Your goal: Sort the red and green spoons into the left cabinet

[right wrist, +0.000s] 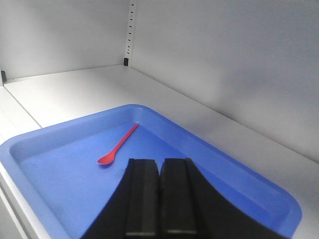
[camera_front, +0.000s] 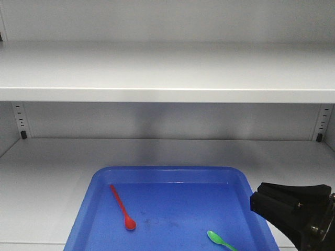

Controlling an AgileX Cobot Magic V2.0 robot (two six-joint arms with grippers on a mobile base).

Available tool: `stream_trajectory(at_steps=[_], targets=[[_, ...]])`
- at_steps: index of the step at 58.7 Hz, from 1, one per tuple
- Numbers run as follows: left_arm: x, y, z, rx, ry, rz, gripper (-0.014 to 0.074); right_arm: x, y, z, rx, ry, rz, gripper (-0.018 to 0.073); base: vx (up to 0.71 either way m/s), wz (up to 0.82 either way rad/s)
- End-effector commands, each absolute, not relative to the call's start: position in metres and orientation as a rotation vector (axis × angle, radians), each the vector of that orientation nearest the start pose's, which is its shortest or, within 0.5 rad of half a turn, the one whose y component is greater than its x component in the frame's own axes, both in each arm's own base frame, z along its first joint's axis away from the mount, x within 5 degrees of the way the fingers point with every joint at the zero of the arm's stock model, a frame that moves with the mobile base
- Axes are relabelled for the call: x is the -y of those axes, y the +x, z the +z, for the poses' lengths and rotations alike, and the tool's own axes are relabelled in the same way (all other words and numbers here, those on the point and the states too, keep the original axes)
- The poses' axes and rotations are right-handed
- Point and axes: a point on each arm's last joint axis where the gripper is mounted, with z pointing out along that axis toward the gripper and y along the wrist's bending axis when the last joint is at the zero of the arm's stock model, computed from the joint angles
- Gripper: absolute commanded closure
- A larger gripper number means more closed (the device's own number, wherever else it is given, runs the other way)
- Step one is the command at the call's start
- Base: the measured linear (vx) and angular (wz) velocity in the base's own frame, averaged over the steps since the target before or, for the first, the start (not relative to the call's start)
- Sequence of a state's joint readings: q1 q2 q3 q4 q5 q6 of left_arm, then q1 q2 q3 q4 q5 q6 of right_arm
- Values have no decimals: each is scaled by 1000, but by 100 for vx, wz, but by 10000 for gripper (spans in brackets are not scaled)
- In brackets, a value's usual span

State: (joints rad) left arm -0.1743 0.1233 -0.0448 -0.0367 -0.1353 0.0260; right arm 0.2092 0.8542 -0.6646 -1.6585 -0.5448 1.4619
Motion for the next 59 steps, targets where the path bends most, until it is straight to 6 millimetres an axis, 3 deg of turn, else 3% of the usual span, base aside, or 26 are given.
stream_trajectory(at_steps=[1,11,59], targets=[[9,57,236,-1303,90,-154,596,-81,157,359,-1516,-703,476,565,0,0],[8,52,221,-1313,92,-153,596,-81,157,359,-1516,-702,477,565,0,0],[8,52,221,-1313,93,-154,596,-81,157,359,-1517,-702,478,565,0,0]])
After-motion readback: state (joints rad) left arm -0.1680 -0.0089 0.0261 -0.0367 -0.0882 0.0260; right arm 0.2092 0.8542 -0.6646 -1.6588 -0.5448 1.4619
